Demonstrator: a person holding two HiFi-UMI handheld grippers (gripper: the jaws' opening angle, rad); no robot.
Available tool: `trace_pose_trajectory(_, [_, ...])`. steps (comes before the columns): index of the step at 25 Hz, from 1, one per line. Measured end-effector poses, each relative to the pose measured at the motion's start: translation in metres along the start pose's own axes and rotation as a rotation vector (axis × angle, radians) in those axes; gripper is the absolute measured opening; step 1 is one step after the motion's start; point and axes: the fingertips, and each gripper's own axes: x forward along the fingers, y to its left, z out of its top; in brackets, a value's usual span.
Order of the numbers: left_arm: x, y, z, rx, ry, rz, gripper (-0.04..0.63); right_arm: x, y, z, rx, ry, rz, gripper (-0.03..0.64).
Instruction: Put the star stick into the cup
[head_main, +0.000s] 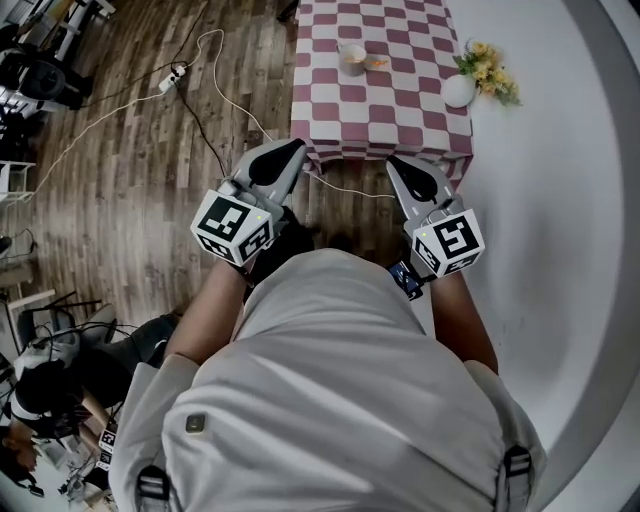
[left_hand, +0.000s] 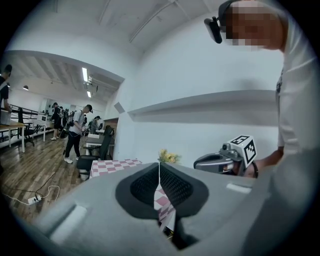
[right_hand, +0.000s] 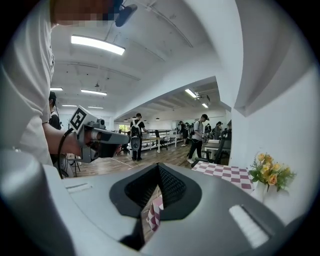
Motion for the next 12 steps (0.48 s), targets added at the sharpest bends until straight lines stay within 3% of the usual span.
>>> trace_pose_trajectory(12, [-0.006, -0.017, 0.003, 0.027, -0.008, -0.035, 0.017, -0.015, 0.011, 0.005, -0.021, -0.007, -0.012, 0.009])
